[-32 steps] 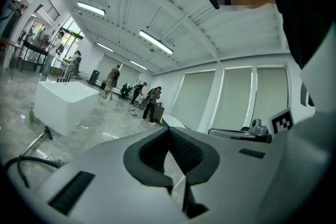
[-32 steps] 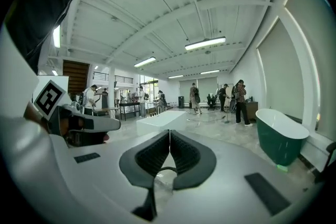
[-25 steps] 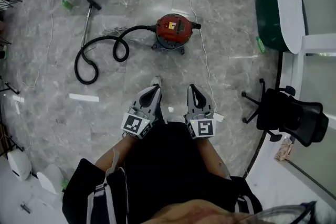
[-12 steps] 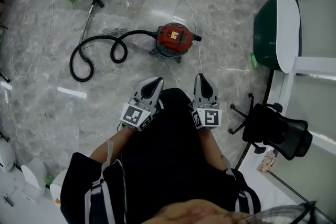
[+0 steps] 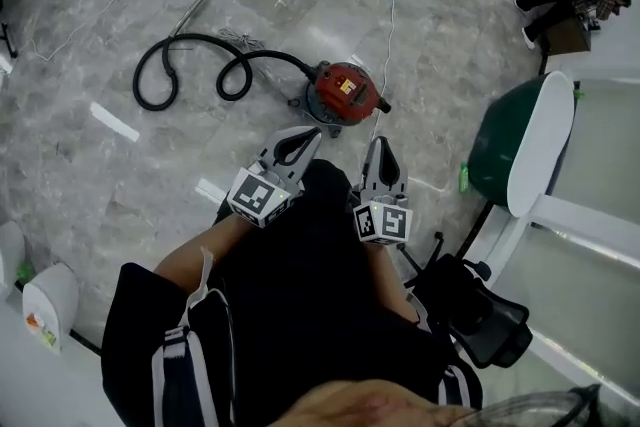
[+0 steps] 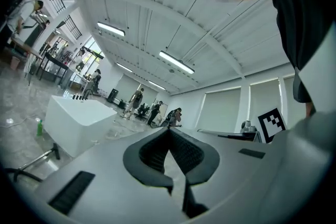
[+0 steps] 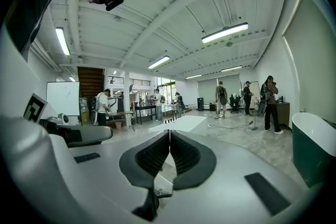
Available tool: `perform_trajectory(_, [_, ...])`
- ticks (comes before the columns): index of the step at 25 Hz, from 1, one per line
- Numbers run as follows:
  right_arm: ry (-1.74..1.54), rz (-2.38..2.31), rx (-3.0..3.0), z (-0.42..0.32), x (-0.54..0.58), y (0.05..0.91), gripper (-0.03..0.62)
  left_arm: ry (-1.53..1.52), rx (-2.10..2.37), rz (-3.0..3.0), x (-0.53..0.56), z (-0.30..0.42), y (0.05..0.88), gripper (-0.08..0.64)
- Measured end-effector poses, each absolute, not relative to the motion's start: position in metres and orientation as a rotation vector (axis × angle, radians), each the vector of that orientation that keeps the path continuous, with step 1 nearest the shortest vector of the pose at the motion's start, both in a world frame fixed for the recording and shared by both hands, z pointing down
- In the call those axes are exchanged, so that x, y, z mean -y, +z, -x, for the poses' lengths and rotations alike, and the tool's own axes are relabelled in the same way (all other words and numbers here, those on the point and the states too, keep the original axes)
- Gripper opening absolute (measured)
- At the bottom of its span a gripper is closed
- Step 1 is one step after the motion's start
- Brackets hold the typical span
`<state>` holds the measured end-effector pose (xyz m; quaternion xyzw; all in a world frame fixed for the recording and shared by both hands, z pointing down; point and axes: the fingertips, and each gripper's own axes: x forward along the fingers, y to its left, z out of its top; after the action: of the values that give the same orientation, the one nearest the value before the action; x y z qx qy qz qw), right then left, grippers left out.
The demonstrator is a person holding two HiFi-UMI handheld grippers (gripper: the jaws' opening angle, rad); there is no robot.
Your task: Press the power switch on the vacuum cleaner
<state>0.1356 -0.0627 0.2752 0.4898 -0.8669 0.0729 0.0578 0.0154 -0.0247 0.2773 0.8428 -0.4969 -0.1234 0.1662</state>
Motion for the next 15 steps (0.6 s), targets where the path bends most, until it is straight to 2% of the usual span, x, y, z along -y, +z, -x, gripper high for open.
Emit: perform_trajectory(15, [0.341,-1.567,2.533,-0.198,0.119,0.288,0.02,-0.317,1.379,-2.352,0.078,-0.059,0.285,0.018])
